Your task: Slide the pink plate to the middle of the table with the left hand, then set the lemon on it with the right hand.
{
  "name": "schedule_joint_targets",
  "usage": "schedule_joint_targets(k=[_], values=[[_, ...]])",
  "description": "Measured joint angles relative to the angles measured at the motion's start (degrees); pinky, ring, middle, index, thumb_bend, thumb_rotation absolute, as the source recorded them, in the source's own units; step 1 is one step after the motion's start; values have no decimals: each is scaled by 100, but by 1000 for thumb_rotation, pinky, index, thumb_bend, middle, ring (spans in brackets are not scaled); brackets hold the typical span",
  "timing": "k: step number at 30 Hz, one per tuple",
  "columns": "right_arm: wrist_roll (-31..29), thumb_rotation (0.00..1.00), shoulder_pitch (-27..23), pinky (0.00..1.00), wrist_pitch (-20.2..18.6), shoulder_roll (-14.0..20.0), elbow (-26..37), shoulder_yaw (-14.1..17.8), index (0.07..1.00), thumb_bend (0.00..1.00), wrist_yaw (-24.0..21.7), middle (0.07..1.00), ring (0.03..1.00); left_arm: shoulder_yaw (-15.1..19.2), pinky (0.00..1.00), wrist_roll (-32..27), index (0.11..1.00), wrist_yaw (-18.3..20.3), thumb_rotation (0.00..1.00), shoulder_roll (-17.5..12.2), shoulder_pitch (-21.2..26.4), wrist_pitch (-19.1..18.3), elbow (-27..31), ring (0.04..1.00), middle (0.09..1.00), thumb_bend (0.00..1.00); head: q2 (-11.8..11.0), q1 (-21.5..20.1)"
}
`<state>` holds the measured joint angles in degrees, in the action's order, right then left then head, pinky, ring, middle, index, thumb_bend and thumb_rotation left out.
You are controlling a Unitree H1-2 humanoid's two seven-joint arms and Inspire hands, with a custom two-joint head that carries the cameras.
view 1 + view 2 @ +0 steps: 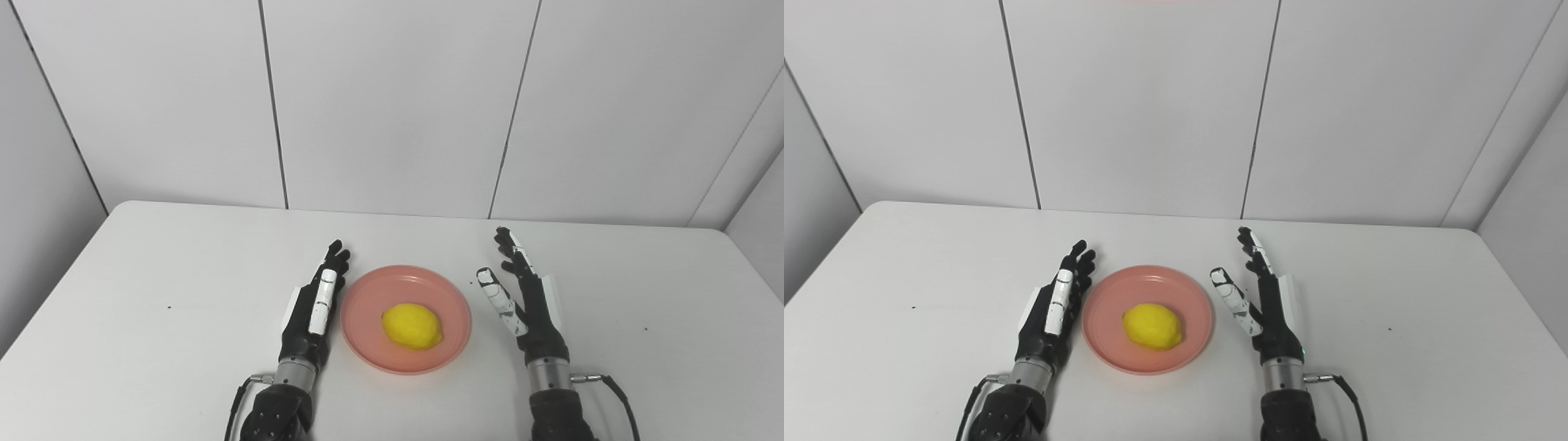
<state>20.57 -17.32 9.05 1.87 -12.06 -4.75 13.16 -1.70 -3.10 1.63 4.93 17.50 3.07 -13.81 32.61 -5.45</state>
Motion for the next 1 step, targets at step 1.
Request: schedule_joint_targets(k=[1], values=[[-31, 1000, -3, 844, 3, -9, -65, 3, 888, 625, 0, 876, 884, 2, 1000, -14, 951, 1, 1000, -4, 0, 0, 0, 971, 961, 706, 17, -9]])
